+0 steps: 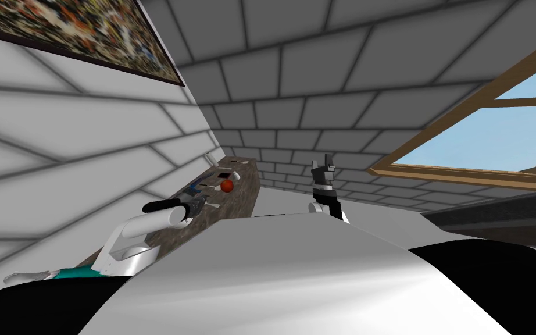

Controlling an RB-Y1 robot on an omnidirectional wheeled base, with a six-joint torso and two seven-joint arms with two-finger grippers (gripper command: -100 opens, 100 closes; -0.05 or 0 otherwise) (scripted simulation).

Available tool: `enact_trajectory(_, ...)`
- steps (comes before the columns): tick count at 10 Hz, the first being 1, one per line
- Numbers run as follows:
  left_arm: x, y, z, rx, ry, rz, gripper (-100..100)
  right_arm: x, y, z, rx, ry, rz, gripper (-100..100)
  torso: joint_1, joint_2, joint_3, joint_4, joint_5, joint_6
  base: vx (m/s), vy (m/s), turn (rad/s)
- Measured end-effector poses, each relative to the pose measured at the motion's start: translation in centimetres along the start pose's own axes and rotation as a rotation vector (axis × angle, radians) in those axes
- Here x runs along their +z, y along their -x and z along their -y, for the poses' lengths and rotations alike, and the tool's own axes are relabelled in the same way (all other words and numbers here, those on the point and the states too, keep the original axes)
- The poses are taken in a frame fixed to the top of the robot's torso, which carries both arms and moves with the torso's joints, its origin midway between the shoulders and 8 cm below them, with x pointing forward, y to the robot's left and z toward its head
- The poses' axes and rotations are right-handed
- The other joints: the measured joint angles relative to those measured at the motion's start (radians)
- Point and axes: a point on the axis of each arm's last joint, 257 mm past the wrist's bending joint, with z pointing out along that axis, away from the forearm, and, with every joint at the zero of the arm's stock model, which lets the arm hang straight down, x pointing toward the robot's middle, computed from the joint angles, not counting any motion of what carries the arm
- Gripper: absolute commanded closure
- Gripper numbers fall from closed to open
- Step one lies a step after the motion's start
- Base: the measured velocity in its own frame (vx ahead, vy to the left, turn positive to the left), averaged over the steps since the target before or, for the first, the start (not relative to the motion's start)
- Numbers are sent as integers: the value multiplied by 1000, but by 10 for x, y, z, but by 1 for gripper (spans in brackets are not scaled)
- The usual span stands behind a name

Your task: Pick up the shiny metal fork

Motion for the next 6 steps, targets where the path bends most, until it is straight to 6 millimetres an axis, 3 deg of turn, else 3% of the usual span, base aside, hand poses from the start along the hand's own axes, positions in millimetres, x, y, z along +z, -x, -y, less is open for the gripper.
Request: enact_trajectory(6,-9,-14,-44,17,155,-83,-100,0,0,0,0,0,0,0,0,1,0,0,0,0,62,26,-51)
